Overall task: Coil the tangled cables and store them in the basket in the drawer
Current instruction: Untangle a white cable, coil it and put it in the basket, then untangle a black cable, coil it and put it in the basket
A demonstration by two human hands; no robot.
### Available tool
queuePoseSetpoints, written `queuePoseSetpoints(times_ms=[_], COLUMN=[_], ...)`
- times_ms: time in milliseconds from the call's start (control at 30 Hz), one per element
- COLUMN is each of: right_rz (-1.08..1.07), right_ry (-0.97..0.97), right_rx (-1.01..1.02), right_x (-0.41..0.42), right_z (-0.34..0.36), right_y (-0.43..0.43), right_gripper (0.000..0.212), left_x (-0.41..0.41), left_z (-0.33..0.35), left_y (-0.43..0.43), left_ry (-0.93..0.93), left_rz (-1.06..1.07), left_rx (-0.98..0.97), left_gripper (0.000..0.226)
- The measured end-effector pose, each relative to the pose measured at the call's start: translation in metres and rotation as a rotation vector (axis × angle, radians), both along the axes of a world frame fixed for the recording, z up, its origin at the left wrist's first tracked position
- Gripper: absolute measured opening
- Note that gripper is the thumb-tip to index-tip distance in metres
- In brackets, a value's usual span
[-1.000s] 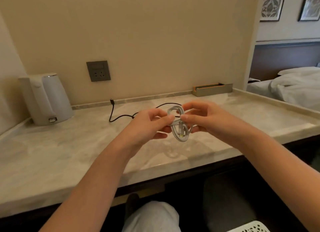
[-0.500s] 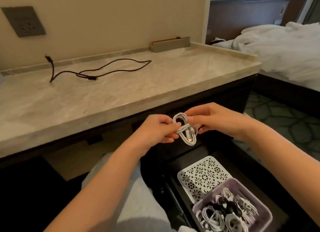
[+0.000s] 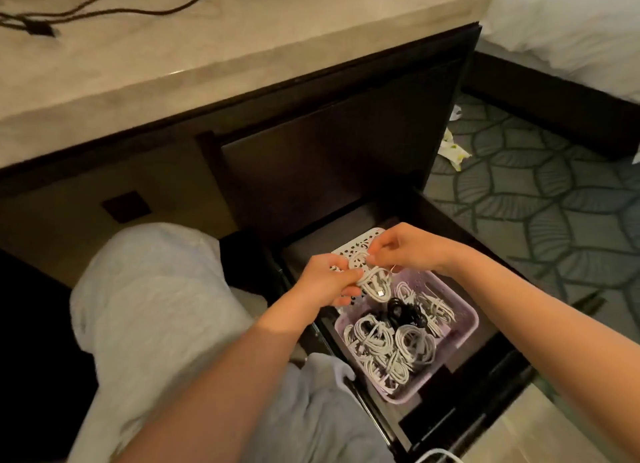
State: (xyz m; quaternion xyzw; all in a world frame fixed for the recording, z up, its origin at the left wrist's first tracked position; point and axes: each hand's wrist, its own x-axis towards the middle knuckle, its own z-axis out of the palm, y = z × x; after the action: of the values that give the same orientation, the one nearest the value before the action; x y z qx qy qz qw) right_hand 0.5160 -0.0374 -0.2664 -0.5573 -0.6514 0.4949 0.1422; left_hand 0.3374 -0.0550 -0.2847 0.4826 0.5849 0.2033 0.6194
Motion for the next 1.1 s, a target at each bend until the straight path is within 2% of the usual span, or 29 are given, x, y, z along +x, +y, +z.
queuePoseSetpoints(times_ms=[133,200,367,533,767,933,1100], right_rz=[0.079,0.127,0.125,0.162,0.111,0.088,0.106], right_ry=[-0.089,-0.215,-0.600,-0.904,-1.005,-1.068,-0.995], right_rx=[-0.017,0.011,0.061,0.038,0.100,0.138,0.104], right_x=[0.016,0.025,0.053,0.076,0.080,0.076,0.076], right_z=[-0.030,-0.043,-0.078,-0.104,-0.133,-0.135,-0.120], right_y=[-0.008,-0.009,-0.011,-0.024,-0.036,-0.039,-0.030], right_gripper=[0.022,0.024,0.025,0.013,0.012,0.016,0.015], left_x=[0.018,0.026,0.040,0.035,0.035,0.033,0.029], left_z=[-0.031,-0.044,-0.070,-0.088,-0.091,-0.086,-0.067], left_y=[-0.008,-0.011,-0.017,-0.021,-0.020,-0.016,-0.008], left_ry=[0.042,0.079,0.373,0.477,0.509,0.460,0.362], left_rz=[-0.083,-0.150,-0.299,-0.414,-0.487,-0.510,-0.495], left_rx=[-0.054,-0.040,0.125,0.166,0.180,0.203,0.185], left_gripper=[0.014,0.014,0.012,0.010,0.012,0.012,0.014])
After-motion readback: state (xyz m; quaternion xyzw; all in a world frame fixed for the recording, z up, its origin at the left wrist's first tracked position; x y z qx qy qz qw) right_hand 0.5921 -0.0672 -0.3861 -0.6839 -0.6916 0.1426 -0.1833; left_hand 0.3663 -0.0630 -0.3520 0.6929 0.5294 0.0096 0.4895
